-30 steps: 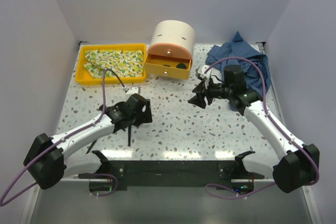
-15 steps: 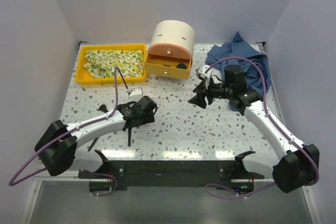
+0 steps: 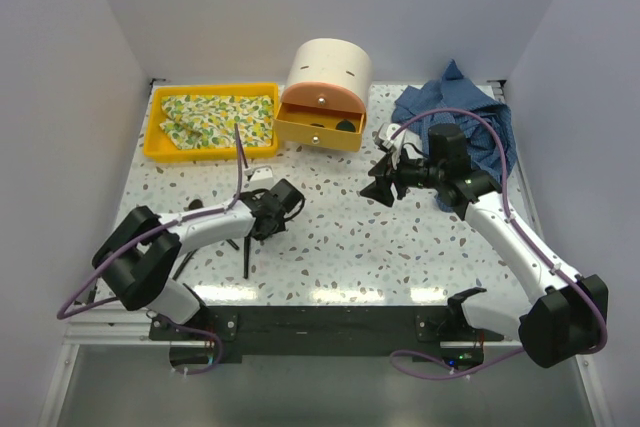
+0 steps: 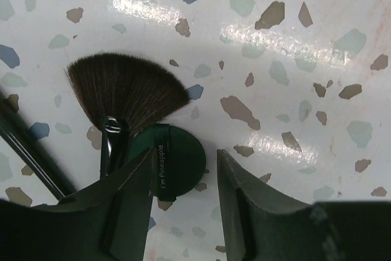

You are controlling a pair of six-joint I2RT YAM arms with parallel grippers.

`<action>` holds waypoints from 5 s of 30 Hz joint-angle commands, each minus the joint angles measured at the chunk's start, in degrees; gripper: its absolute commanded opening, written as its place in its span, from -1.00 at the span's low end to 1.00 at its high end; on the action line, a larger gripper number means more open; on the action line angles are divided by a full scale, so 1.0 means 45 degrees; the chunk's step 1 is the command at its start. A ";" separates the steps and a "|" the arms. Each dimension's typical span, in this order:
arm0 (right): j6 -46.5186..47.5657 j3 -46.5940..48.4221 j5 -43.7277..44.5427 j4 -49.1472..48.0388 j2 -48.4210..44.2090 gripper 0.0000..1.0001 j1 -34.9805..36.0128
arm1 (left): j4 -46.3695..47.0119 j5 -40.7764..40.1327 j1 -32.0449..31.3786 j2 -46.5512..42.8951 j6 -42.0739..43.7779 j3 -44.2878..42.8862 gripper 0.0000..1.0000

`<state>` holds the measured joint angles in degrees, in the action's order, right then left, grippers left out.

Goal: Organize the makeup
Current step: Pick up the makeup tool from the center of the board, then place the makeup tool in the drawer.

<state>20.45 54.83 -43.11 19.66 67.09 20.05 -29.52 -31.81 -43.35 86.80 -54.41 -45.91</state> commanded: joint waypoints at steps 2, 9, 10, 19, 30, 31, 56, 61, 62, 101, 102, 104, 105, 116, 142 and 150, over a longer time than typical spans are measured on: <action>0.0085 -0.0036 -0.0381 -0.0443 -0.0319 0.19 -0.0101 | 0.0973 0.0155 0.0279 0.0397 0.0197 0.0085 -0.11; 0.0085 -0.0016 -0.0361 -0.0385 -0.0280 0.19 -0.0140 | 0.1325 0.0974 0.0298 0.0398 0.0411 0.0807 -0.44; 0.0066 0.0003 -0.0380 -0.0404 -0.0261 0.19 -0.0140 | 0.1402 0.1092 0.0298 0.0378 0.0489 0.0866 -0.49; 0.0026 0.0042 -0.0380 -0.0365 -0.0241 0.19 -0.0237 | 0.2476 0.3024 0.0298 -0.0655 0.2578 0.1178 -1.00; 0.0026 0.0023 -0.0361 -0.0423 -0.0221 0.19 -0.0335 | 0.5172 0.6170 0.0298 -0.2864 0.5684 0.1180 -1.00; 0.0026 0.0023 -0.0361 -0.0424 -0.0221 0.19 -0.0335 | 0.5347 0.6287 0.0317 -0.2884 0.5879 0.1082 -1.00; 0.0085 0.0023 -0.0517 -0.0365 -0.0280 0.19 -0.0452 | 0.5193 0.9549 0.2348 -0.0756 0.8439 -0.4269 -1.00; 0.0163 0.0042 -0.0537 -0.0326 -0.0261 0.19 -0.0452 | 0.5153 0.9979 0.2583 -0.0112 0.8459 -0.5322 -1.00; 0.0183 0.0043 -0.0556 -0.0268 -0.0260 0.19 -0.0433 | 0.5153 1.0076 0.2603 -0.0014 0.8459 -0.5460 -1.00; 0.0378 0.0082 -0.0732 -0.0131 -0.0241 0.19 -0.0472 | 0.4392 1.0976 0.3130 0.3112 0.8439 -1.0343 -1.00; 0.0397 0.0082 -0.0732 -0.0111 -0.0241 0.19 -0.0491 | 0.4372 1.0976 0.3130 0.3286 0.8439 -1.0615 -1.00; 0.0417 0.0082 -0.0732 -0.0111 -0.0241 0.19 -0.0472 | 0.4333 1.1014 0.3189 0.3482 0.8439 -1.0890 -1.00; 0.0417 0.0082 -0.0732 -0.0111 -0.0241 0.19 -0.0491 | 0.4294 1.0995 0.3227 0.3677 0.8439 -1.1162 -1.00; 0.0437 0.0101 -0.0751 -0.0053 -0.0358 0.20 -0.0550 | 0.3669 1.0449 0.3423 0.4734 0.8595 -1.2435 -1.00; 0.0437 0.0062 -0.0771 -0.0091 -0.0358 0.20 -0.0648 | 0.3161 0.9940 0.3501 0.4657 0.8869 -1.2122 -0.03; 0.0690 0.0101 -0.0673 0.0065 -0.0437 0.20 -0.0882 | 0.4468 0.9609 0.3696 0.1456 0.9104 -0.9215 0.36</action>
<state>22.04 54.83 -44.75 19.90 66.85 16.75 -14.79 12.53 -27.97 104.14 -14.85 -92.29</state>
